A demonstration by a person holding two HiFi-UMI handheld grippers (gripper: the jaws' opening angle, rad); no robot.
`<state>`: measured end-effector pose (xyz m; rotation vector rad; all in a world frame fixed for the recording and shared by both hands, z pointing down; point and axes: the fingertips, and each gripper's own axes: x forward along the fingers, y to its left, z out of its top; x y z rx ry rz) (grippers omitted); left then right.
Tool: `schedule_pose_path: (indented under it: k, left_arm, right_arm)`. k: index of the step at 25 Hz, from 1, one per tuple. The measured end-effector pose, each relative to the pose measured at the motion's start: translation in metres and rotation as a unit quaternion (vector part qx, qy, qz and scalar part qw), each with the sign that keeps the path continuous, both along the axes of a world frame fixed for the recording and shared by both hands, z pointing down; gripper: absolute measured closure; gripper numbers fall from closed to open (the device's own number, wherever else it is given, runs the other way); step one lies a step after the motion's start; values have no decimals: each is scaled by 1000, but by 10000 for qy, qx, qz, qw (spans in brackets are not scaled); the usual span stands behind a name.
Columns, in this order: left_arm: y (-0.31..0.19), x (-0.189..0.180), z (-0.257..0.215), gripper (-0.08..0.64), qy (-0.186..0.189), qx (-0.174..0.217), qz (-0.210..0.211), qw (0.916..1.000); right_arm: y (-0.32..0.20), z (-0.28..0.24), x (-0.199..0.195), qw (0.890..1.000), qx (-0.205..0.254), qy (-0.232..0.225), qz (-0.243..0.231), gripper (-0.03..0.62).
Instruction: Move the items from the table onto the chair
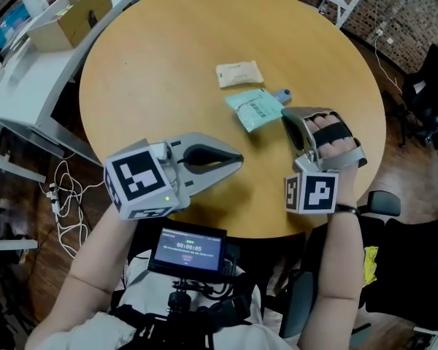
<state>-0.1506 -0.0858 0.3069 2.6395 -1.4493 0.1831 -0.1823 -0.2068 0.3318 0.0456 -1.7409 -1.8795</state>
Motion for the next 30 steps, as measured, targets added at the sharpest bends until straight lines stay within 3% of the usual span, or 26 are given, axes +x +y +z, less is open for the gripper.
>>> schedule_pose_path:
  k: [9, 20, 25, 30]
  left_arm:
    - [-6, 27, -3, 554, 61, -50, 421, 9991]
    - [-53, 94, -1, 552, -73, 138, 835, 9964]
    - [-68, 138, -3, 551, -26, 124, 1022, 9947]
    - [-88, 191, -4, 547, -33, 185, 1481, 9888]
  right_arm:
    - [-3, -16, 27, 9987, -102, -282, 416, 586]
    - [-16, -25, 153, 9845, -538, -963, 1361, 586]
    - [-22, -29, 225, 9651, -645, -1365, 2139, 586]
    - [-32, -27, 310, 9393, -544, -1705, 2927, 586]
